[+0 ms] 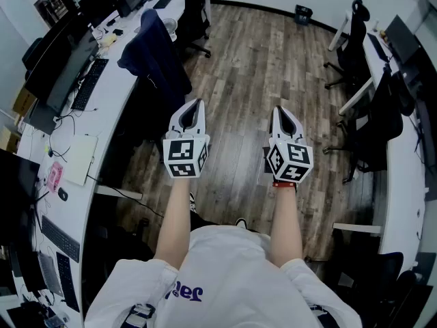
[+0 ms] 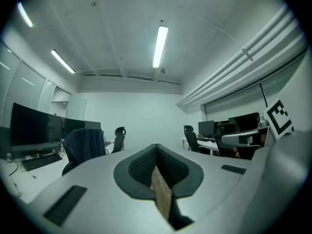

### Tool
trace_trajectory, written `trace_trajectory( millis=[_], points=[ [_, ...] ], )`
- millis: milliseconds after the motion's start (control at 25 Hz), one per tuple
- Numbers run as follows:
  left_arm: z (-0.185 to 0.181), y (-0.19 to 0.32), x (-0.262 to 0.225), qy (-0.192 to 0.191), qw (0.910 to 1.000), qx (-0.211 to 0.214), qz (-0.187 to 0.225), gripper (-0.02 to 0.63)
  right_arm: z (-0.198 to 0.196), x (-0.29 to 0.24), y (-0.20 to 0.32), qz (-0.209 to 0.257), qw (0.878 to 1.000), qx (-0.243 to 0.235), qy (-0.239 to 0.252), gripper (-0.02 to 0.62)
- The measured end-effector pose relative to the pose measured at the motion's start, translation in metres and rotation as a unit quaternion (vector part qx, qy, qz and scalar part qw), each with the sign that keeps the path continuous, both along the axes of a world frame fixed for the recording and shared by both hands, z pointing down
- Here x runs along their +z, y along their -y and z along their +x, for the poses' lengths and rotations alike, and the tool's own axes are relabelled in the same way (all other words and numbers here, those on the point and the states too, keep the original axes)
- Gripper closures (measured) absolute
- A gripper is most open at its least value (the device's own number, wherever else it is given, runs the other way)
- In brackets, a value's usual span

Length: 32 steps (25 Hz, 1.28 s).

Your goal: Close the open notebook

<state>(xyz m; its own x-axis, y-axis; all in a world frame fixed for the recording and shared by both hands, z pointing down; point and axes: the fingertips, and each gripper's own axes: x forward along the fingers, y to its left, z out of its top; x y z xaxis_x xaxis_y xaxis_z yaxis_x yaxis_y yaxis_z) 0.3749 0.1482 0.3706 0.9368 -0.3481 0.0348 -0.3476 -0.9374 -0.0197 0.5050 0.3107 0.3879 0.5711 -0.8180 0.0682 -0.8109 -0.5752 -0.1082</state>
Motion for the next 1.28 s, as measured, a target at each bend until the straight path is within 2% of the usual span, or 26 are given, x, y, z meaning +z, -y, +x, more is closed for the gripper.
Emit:
trace_trajectory(
  millis=[160,320,600,760,960,1280],
  points=[
    [-0.016,-0.012,0.002,-0.008,0.9995,-0.025,-0.014,0.588,-0.016,0.003,0.001,0.003,1.0,-0.03,0.006,0.583],
    [-0.043,-0.017,0.01,-0.001,0.9985,-0.053,-0.011,0.588,-0.039,0.008,0.016,0.01,0.997,-0.069,0.018,0.584],
    [-0.118,0.029,0.015,0.0,0.9895,-0.144,-0.013,0.588,-0.094,0.007,0.091,0.02,0.987,-0.16,0.022,0.583],
    [-0.162,0.065,0.012,-0.004,0.9809,-0.194,-0.014,0.588,-0.13,-0.002,0.141,0.039,0.974,-0.218,0.041,0.581],
    [-0.219,0.112,0.005,-0.017,0.9658,-0.258,-0.02,0.588,-0.182,-0.005,0.209,0.024,0.957,-0.287,0.046,0.58],
    [-0.29,0.181,0.0,-0.018,0.9471,-0.32,-0.02,0.588,-0.268,-0.014,0.311,0.021,0.921,-0.386,0.051,0.58]
  ],
)
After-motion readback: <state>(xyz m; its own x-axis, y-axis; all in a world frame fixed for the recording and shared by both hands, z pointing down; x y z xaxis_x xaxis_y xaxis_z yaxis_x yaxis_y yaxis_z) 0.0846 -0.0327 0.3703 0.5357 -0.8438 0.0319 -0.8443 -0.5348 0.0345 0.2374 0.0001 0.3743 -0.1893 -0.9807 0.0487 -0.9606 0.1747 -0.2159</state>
